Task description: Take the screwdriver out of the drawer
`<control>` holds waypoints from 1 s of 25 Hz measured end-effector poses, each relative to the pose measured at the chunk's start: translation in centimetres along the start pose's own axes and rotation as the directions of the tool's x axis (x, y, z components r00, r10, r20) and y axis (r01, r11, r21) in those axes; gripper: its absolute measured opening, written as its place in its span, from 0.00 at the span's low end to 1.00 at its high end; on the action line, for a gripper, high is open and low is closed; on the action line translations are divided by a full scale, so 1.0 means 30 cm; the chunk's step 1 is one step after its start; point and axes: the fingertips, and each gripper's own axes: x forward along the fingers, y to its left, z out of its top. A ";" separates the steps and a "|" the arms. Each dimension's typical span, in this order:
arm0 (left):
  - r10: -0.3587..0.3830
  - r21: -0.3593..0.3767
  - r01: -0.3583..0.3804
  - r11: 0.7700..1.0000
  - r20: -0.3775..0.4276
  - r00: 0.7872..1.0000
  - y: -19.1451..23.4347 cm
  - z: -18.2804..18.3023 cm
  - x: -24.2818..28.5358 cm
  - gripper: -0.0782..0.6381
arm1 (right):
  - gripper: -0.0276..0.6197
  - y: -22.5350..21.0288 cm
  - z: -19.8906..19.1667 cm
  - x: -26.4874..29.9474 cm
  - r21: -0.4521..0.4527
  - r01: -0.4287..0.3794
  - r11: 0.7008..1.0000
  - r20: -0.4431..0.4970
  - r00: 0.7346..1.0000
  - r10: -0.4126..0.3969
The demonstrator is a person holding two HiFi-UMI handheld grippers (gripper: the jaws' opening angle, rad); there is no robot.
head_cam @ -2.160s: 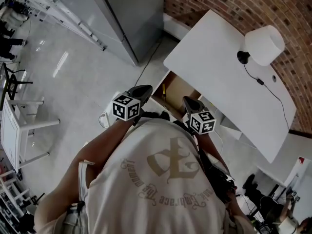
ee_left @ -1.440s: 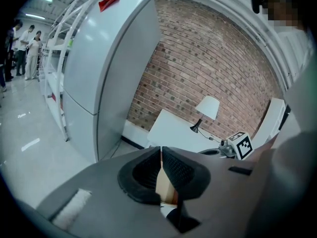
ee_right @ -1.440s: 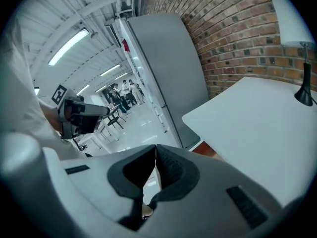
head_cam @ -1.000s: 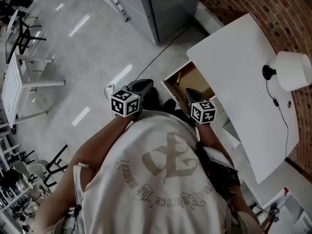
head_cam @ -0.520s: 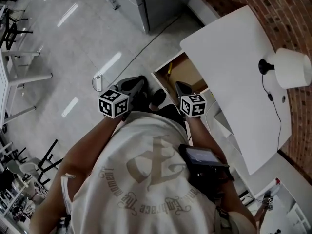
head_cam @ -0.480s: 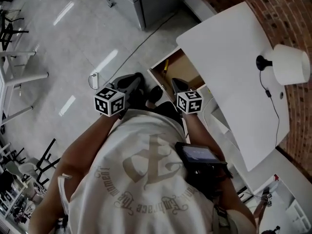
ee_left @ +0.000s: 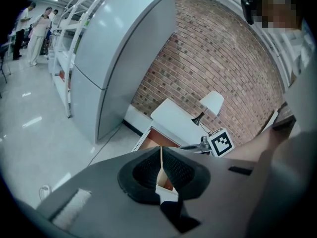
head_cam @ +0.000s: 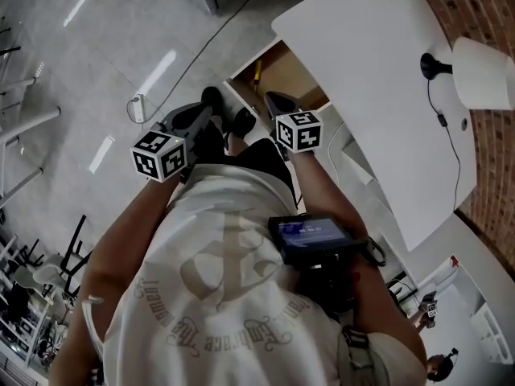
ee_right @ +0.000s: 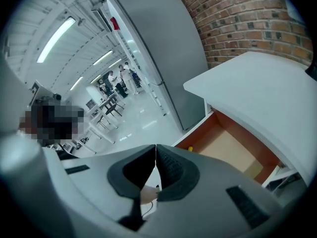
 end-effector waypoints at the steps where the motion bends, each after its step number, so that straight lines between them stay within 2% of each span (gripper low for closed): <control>1: 0.003 -0.003 -0.003 1.000 -0.003 1.000 -0.002 -0.002 -0.001 0.13 | 0.05 -0.003 -0.003 0.003 0.005 0.000 1.000 -0.002 1.000 0.000; 6: 0.005 -0.019 -0.006 1.000 -0.020 1.000 0.005 -0.026 0.020 0.13 | 0.05 -0.028 -0.023 0.038 0.026 0.001 1.000 -0.020 1.000 -0.001; 15: 0.011 -0.061 -0.013 0.998 -0.031 0.999 0.024 -0.060 0.073 0.13 | 0.05 -0.052 -0.041 0.116 -0.004 -0.023 1.000 -0.071 0.997 0.023; 25: 0.012 -0.097 -0.016 0.995 -0.039 0.999 0.023 -0.058 0.087 0.13 | 0.05 -0.100 -0.057 0.134 -0.007 0.010 1.000 -0.125 0.992 -0.011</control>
